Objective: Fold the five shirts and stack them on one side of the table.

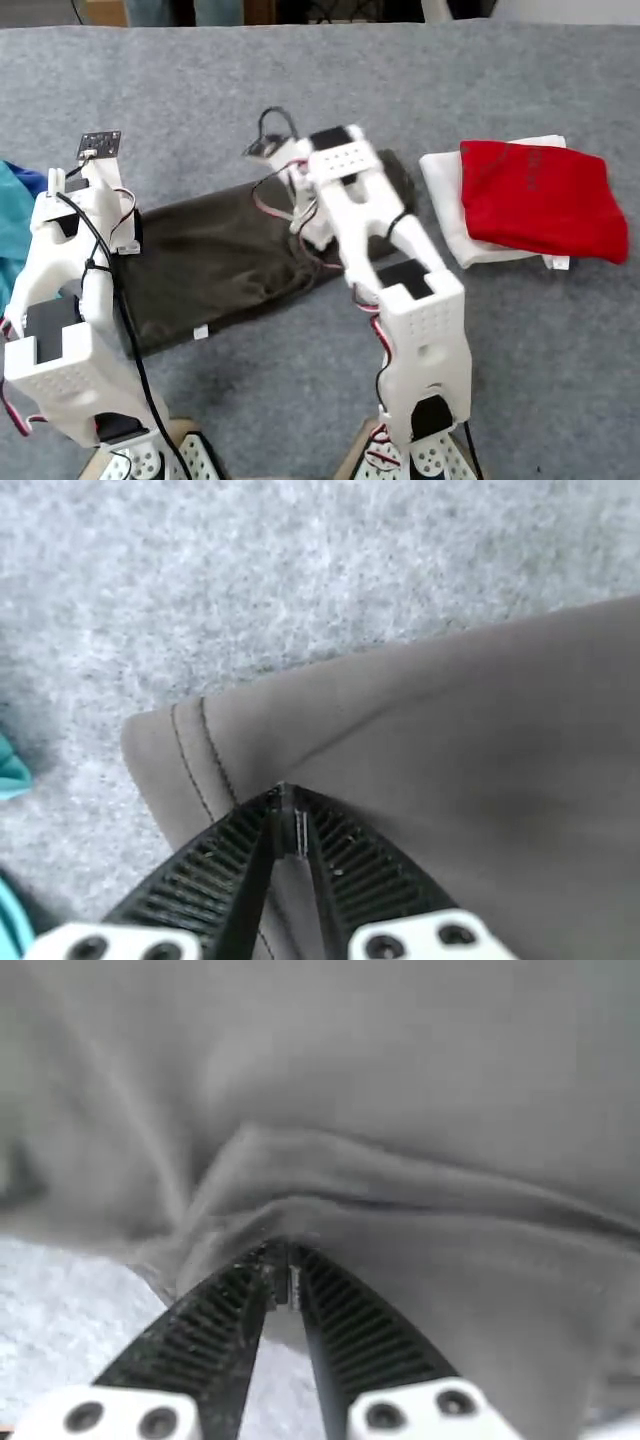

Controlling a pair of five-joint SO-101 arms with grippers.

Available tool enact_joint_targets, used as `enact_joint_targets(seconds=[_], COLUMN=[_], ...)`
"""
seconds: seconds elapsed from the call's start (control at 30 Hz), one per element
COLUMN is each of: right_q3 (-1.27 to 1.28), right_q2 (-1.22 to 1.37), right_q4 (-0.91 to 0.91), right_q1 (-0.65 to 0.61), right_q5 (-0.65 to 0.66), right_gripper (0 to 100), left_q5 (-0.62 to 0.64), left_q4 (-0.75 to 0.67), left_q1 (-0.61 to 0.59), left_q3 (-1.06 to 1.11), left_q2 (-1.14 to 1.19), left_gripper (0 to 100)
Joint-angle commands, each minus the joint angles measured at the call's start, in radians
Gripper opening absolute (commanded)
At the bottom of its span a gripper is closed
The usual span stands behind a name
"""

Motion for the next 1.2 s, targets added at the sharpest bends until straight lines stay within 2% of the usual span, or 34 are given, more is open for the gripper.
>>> enact_joint_targets(seconds=[0.0, 0.17, 0.33, 0.43, 0.53, 0.6, 0.7, 0.8, 1.0, 1.17], right_q3=[-0.153, -0.314, -0.374, -0.305, -0.154, -0.047, 0.085, 0.188, 0.306, 0.358], right_q2=[-0.056, -0.148, -0.243, -0.312, -0.4, -0.47, -0.579, -0.67, -0.779, -0.799], right_q4=[0.069, 0.155, 0.242, 0.242, 0.242, 0.232, 0.23, 0.23, 0.164, 0.144], right_q1=[0.069, 0.13, 0.172, 0.199, 0.241, 0.273, 0.293, 0.296, 0.292, 0.292], right_q5=[-0.009, -0.003, -0.002, -0.002, 0.006, 0.078, 0.207, 0.252, 0.258, 0.255], right_gripper=[1.5, 1.5, 1.5, 1.5, 1.5, 1.5, 1.5, 1.5, 1.5, 1.5], left_q5=[-0.003, 0.005, 0.006, 0.008, 0.048, 0.078, 0.133, 0.121, 0.115, 0.115], left_q4=[0.005, 0.035, 0.252, 0.365, 0.549, 0.647, 0.72, 0.686, 0.425, 0.244], left_q1=[-0.039, -0.031, -0.021, -0.05, -0.096, -0.108, -0.113, -0.14, -0.206, -0.214], left_q3=[-0.016, -0.03, -0.107, -0.147, -0.185, -0.193, -0.188, -0.137, 0.101, 0.254], left_q2=[-0.003, -0.017, -0.183, -0.304, -0.381, -0.399, -0.391, -0.39, -0.391, -0.391], left_gripper=[3, 3, 3, 3, 6, 13, 22, 28, 28, 28])
